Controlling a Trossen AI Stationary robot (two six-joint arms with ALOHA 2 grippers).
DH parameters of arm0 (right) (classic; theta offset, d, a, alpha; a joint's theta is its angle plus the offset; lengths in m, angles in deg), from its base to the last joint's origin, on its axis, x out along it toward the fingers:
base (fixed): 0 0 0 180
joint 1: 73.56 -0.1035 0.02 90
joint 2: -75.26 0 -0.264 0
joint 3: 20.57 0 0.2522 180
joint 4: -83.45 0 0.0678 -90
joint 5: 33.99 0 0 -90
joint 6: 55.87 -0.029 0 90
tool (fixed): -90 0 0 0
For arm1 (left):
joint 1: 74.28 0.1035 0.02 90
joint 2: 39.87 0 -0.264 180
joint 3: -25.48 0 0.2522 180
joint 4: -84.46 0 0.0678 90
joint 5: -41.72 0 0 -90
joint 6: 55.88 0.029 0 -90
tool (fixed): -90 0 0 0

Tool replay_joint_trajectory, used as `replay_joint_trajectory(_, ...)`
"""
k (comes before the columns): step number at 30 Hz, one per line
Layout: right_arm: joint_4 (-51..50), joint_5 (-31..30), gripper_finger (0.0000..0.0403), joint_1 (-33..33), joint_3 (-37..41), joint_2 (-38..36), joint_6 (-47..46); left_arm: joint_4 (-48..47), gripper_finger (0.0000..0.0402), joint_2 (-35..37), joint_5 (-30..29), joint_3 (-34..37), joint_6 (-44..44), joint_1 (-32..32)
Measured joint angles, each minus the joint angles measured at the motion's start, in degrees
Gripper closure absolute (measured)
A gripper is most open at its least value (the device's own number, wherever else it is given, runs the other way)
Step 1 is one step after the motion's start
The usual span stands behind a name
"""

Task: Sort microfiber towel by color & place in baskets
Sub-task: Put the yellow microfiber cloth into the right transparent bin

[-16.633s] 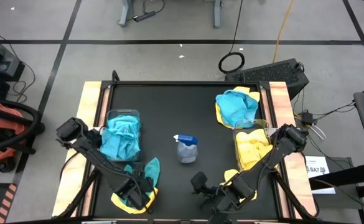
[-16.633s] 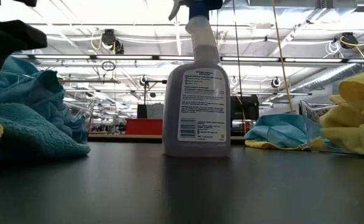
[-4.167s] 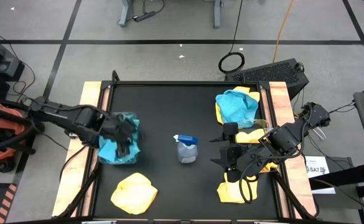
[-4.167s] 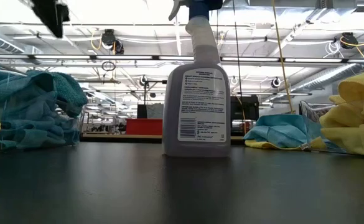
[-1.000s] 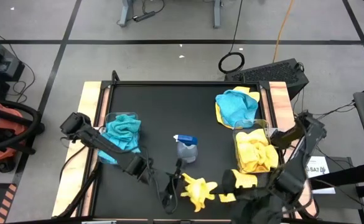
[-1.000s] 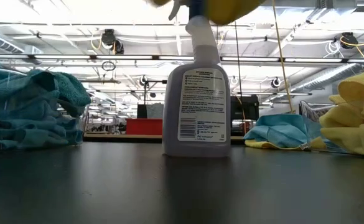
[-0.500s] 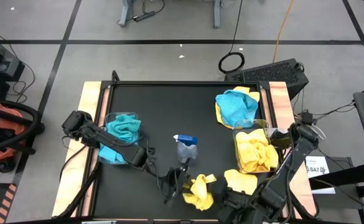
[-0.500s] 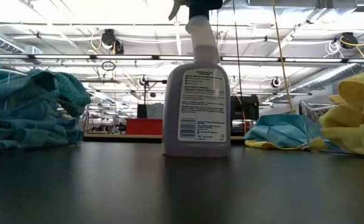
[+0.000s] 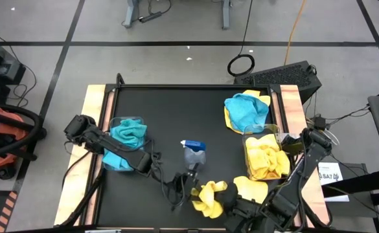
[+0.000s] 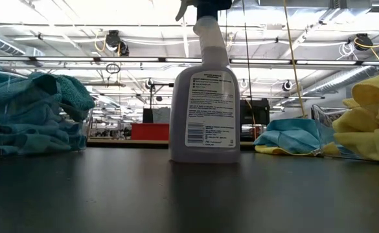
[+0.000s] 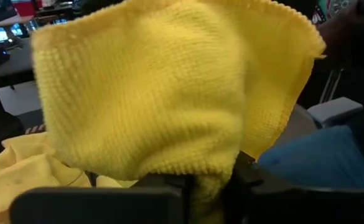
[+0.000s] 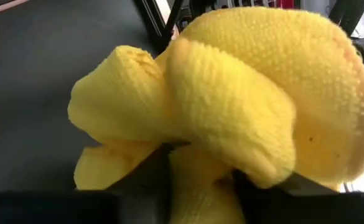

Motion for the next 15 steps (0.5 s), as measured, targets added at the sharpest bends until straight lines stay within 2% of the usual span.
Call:
replay_joint_trajectory(4, -0.10, -0.30, 0.0323, -0.07, -0.02, 0.00, 0.57, 0.12, 0.0319, 0.00, -1.54, 0.00, 0.10, -0.07)
replay_joint_trajectory(8, -0.99, -0.70, 0.0372, -0.27, 0.00, -0.04, 0.62, -0.57, 0.0271, 0.00, -2.20, 0.00, 0.12, -0.07)
replay_joint_trajectory(11, -1.46, -1.12, 0.0393, -0.92, 0.00, -0.04, 0.73, -0.86, 0.0231, 0.00, -2.40, 0.00, 0.12, -0.07)
replay_joint_trajectory(15, -3.38, -3.56, 0.0399, -1.72, 0.00, -0.04, -0.21, -0.77, 0.0191, 0.02, -3.01, 0.00, 0.14, 0.00)
